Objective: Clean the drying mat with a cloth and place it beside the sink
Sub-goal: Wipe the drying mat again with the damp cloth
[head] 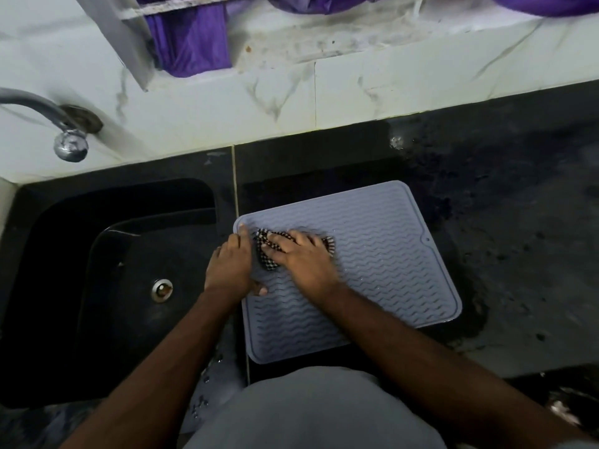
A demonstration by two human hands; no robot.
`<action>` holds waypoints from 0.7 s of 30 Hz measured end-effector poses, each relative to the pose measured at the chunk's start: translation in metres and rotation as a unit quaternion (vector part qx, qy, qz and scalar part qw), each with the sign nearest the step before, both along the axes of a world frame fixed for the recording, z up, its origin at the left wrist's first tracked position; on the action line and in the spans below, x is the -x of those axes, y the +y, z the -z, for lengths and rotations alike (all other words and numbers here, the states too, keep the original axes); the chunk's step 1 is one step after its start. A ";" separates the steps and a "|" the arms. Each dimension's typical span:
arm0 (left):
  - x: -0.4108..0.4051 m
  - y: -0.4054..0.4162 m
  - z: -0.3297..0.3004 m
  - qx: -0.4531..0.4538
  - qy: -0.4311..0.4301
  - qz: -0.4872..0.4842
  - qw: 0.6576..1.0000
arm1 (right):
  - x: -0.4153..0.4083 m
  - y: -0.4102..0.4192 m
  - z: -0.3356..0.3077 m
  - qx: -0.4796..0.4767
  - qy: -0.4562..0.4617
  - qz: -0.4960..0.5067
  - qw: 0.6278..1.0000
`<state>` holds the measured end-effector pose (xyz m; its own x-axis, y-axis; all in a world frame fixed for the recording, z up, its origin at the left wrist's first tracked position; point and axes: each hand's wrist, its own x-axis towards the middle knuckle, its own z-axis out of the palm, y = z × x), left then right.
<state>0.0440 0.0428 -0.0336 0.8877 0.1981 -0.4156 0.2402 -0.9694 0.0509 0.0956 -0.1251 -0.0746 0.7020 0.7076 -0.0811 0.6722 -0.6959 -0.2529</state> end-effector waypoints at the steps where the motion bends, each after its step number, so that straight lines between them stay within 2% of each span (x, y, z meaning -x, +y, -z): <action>1: -0.004 -0.002 -0.001 -0.021 0.012 0.009 1.000 | -0.004 -0.008 0.001 0.001 0.002 0.004 1.000; 6: -0.020 -0.014 -0.004 -0.067 0.039 0.018 0.997 | -0.029 -0.062 -0.001 -0.018 0.030 0.120 0.992; 12: -0.022 -0.017 -0.002 -0.059 0.051 0.010 0.997 | -0.049 -0.139 -0.015 -0.003 0.021 0.237 0.971; 16: -0.013 -0.004 0.001 0.007 0.020 -0.001 1.000 | -0.059 -0.168 -0.026 -0.042 0.063 0.326 0.942; 19: -0.003 0.004 0.003 0.073 -0.002 -0.022 0.997 | -0.070 -0.168 -0.035 -0.088 0.110 0.408 0.902; 21: 0.003 0.011 0.008 0.122 -0.015 -0.032 0.992 | -0.071 -0.161 -0.040 -0.099 0.096 0.463 0.876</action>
